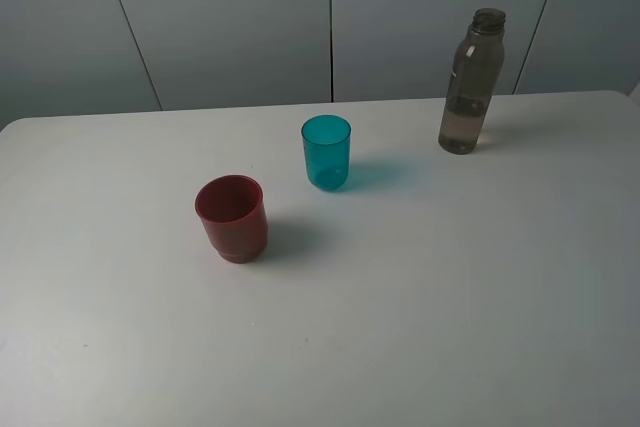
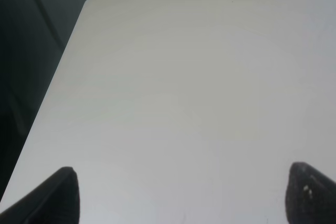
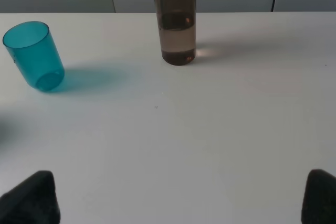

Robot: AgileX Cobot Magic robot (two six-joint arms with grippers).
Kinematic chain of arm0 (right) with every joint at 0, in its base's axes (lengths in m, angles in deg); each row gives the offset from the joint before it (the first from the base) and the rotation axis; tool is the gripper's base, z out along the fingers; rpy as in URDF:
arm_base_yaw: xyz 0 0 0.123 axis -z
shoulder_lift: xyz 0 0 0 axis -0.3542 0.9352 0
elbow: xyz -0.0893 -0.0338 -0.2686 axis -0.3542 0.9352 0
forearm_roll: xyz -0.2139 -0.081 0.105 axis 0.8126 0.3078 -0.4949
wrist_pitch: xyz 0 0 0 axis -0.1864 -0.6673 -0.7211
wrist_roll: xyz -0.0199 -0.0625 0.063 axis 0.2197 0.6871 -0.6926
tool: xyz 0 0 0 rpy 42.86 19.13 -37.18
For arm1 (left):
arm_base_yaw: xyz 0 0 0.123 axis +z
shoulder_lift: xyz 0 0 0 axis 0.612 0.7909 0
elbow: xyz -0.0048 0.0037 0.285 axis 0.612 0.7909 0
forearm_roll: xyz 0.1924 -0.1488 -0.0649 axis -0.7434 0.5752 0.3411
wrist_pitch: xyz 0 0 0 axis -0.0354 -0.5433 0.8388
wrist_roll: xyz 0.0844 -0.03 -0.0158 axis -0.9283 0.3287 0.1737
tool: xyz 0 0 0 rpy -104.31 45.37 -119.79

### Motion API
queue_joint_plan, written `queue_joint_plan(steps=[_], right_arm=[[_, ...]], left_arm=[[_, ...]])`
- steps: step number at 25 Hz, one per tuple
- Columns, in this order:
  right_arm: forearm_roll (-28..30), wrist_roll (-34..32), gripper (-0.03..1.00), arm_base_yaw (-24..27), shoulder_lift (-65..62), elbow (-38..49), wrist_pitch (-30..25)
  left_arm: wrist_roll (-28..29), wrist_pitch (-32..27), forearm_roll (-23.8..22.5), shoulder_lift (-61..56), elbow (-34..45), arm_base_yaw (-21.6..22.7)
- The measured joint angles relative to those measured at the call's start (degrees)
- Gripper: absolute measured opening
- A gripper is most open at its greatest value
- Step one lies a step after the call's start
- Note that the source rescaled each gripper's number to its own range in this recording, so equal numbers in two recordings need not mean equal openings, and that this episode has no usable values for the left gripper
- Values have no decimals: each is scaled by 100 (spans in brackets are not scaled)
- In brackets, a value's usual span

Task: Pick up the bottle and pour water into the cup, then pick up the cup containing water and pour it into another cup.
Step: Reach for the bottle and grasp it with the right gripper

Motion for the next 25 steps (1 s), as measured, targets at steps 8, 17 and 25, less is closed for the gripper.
queue_joint_plan(steps=[8,17,25], right_arm=[[0,0,100,0,0,0,0],[0,0,100,0,0,0,0],[0,0,100,0,0,0,0]], left_arm=[[40,0,0,0,0,0],[40,0,0,0,0,0],[40,0,0,0,0,0]])
